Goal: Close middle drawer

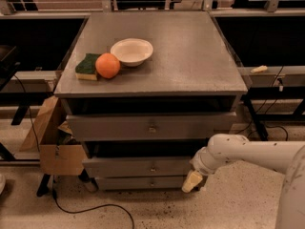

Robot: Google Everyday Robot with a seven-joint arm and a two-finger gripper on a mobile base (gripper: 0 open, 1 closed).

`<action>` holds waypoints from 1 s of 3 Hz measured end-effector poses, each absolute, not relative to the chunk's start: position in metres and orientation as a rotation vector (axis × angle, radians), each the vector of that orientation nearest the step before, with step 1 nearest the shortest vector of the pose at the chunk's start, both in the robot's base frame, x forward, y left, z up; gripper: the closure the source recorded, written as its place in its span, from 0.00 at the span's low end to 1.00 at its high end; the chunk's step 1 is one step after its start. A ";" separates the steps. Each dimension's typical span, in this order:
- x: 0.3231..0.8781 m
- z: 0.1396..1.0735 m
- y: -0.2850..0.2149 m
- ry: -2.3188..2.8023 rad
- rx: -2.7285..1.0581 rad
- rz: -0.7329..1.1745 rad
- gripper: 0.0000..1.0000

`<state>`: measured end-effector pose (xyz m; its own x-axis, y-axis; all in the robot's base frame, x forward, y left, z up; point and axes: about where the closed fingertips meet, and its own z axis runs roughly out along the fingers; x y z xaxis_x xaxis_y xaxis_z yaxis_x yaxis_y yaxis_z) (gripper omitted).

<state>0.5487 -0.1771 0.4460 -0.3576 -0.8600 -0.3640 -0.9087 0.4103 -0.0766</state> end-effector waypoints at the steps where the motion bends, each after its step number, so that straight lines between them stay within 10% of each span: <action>1: 0.546 0.445 -0.175 2.325 -1.531 0.199 0.00; 3: 0.559 0.442 -0.154 2.296 -1.570 0.230 0.00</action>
Offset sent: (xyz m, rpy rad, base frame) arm 0.0801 0.0681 0.0162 0.0242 -0.0489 0.1059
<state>0.5589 -0.1539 0.4422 -0.3253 -0.8692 -0.3723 -0.9257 0.3731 -0.0621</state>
